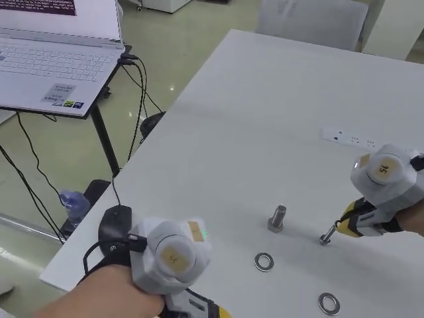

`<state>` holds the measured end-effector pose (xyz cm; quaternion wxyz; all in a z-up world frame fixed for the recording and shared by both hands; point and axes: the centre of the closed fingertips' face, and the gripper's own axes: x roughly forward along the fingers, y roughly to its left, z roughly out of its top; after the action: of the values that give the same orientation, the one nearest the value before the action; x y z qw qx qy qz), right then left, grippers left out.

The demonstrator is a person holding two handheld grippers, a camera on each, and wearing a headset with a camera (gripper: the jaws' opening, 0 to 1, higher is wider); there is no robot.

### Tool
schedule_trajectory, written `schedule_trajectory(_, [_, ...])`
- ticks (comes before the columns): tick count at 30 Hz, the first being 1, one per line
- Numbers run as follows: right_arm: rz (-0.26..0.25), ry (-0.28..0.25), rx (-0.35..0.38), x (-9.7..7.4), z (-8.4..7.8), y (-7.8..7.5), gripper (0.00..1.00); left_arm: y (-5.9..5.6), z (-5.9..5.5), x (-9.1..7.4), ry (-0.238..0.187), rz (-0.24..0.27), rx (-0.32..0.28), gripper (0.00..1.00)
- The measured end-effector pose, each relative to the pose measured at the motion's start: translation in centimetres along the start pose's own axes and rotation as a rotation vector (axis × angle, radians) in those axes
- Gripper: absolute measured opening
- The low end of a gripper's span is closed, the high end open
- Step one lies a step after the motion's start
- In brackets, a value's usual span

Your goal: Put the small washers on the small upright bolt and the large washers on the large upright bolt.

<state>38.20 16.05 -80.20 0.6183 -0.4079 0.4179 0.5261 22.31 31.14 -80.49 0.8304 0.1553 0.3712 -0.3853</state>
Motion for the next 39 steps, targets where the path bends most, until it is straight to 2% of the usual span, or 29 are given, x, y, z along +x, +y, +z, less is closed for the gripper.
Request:
schedule_trajectory(19, [0.019,0.038,-0.016,1.4,-0.5,0.0,0.13,0.1,-0.7,-0.1,0.010,0.005,-0.016,0.77])
schedule_trajectory(39, [0.047,0.078,-0.024,4.1,-1.4,0.0,0.13,-0.2,-1.5,-0.2,0.025,0.007,-0.037,0.77])
